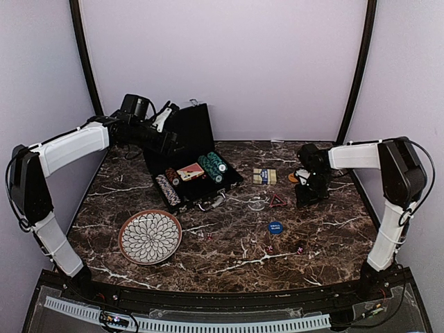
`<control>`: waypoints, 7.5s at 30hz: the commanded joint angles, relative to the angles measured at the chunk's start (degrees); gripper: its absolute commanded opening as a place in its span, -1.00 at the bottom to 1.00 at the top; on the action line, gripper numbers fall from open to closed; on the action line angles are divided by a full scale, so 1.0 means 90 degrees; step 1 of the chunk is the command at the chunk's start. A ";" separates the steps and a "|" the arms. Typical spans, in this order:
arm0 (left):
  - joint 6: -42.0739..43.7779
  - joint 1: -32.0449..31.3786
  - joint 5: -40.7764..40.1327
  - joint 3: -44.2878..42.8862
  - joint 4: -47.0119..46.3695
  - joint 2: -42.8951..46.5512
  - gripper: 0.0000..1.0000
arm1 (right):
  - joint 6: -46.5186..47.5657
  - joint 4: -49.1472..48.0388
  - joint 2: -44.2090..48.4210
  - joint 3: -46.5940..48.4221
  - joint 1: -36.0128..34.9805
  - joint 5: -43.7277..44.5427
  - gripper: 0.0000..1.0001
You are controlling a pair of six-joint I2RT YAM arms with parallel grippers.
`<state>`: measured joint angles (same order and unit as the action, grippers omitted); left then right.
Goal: Pack up texas hold em set
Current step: Pick up the poker chip from the center of the board, then pass from the right arm to the left, then place the poker chip in the slot, then adjust the poker chip in the slot, then pick up the dice from the center of the board.
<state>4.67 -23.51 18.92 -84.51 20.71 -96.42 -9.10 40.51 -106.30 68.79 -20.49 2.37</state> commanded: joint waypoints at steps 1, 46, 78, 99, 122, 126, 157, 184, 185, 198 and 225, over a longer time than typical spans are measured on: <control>-0.0671 0.0006 0.0426 0.0328 -0.0480 0.0338 0.51 | -0.0087 0.0393 0.0498 0.0419 -0.0264 -0.0019 -0.38; -0.7423 -0.1768 0.3757 0.1256 -0.5442 -0.1775 0.01 | 0.0396 0.1331 0.0428 0.3172 -0.3124 -0.1401 -0.35; -0.7227 -0.1990 0.3907 0.1066 -0.4992 -0.1888 -1.00 | 0.0367 0.1341 0.0279 0.2916 -0.3122 -0.0681 0.05; -0.5571 -0.1186 0.3285 0.1332 -0.3445 -0.1185 -1.00 | 0.0201 0.0539 0.1473 0.2129 -0.2618 -0.1627 0.65; 0.1723 -0.0542 -0.1799 -0.1543 0.2407 -0.1872 -1.00 | 0.0358 0.0005 0.1678 0.1238 -0.2139 -0.1950 0.66; 0.2245 -0.0542 -0.1949 -0.1539 0.2405 -0.2152 -1.00 | 0.0349 -0.0022 0.1633 0.1196 -0.2120 -0.1994 0.66; 0.2697 -0.0497 -0.2747 -0.2066 0.2203 -0.3134 -0.61 | 0.0279 0.0041 0.1352 0.1145 -0.2098 -0.2065 0.66; 0.2495 -0.0294 -0.2872 -0.2174 0.2420 -0.2913 -0.47 | 0.0279 0.0027 0.1247 0.1096 -0.2087 -0.2118 0.67; 0.2502 -0.0291 -0.2892 -0.2163 0.2410 -0.2902 -0.46 | 0.0278 0.0032 0.1245 0.1105 -0.2088 -0.2110 0.67; 0.2248 -0.0251 -0.2705 -0.2057 0.2055 -0.2417 -0.14 | 0.0299 0.0120 0.1319 0.1073 -0.2054 -0.1827 0.71; -0.0330 -0.0249 -0.1064 -0.0506 0.1209 0.0044 0.80 | -0.0264 0.0410 0.1087 0.0236 -0.2026 -0.0286 0.83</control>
<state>7.16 -26.06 2.57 -92.14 34.83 -101.23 -10.04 44.88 -94.76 70.37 -39.24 -3.46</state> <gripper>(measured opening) 0.903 0.898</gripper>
